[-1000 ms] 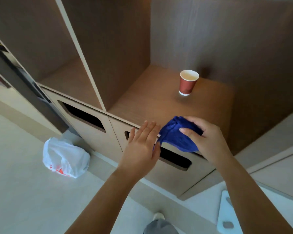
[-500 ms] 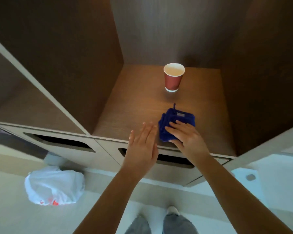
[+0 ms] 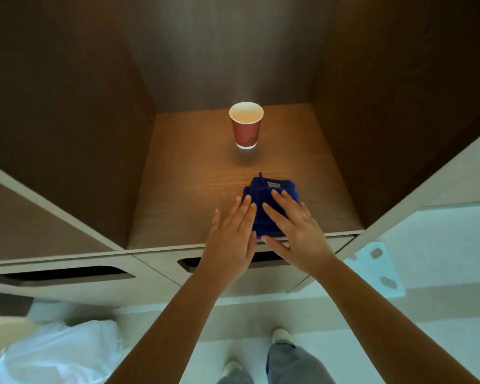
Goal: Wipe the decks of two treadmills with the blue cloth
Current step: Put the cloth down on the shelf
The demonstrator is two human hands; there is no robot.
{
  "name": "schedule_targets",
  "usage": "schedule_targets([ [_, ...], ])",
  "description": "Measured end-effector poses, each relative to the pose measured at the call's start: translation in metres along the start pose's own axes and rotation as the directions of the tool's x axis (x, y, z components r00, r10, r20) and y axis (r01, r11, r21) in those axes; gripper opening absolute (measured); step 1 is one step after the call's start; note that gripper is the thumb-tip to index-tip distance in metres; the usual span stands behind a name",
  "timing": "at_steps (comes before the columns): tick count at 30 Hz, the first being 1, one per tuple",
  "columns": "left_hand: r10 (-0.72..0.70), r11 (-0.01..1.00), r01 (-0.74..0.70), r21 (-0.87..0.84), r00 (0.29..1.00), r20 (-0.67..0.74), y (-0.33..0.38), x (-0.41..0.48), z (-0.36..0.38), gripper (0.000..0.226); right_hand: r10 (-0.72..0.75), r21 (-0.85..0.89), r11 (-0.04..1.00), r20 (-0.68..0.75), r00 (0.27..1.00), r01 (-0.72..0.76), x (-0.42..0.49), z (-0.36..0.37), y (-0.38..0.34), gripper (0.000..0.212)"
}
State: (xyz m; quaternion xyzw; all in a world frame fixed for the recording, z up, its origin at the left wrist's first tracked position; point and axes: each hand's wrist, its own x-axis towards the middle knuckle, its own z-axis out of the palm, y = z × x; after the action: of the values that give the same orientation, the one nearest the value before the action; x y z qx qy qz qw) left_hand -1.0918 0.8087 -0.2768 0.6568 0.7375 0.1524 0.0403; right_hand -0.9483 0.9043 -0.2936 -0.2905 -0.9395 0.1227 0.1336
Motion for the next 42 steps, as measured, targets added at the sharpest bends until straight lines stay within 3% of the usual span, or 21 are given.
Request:
schedule_targets([
  [5,-0.04,0.997,0.025,0.068,0.969,0.242,-0.001,0.01,0.011,0.052,0.058,-0.262,0.965,0.092,0.994,-0.032,0.002,0.005,0.004,0.064],
  [15,0.009,0.987,-0.05,0.15,0.964,0.267,0.031,0.049,0.021,0.055,0.167,-0.41,0.907,0.131,0.977,-0.1,0.005,-0.017,0.039,0.062],
  [20,0.069,0.987,-0.107,0.119,0.956,0.285,0.041,0.071,0.026,0.055,0.226,-0.408,0.904,0.193,0.955,-0.131,0.01,-0.03,0.055,0.105],
  [24,0.09,0.988,-0.118,0.095,0.96,0.265,0.05,0.082,0.034,0.054,0.311,-0.461,0.872,0.258,0.915,-0.166,0.013,-0.042,0.063,0.063],
  [29,0.108,0.99,-0.128,0.061,0.96,0.257,0.062,0.093,0.042,0.055,0.368,-0.513,0.839,0.286,0.885,-0.184,0.008,-0.051,0.072,0.066],
  [33,0.116,0.988,-0.138,0.068,0.96,0.255,0.064,0.094,0.043,0.056,0.367,-0.511,0.822,0.139,0.92,-0.251,0.007,-0.045,0.073,0.075],
  [42,0.098,0.994,-0.106,0.019,0.967,0.236,0.063,0.09,0.043,0.054,0.37,-0.437,0.852,0.11,0.923,-0.289,-0.002,-0.035,0.076,0.064],
])
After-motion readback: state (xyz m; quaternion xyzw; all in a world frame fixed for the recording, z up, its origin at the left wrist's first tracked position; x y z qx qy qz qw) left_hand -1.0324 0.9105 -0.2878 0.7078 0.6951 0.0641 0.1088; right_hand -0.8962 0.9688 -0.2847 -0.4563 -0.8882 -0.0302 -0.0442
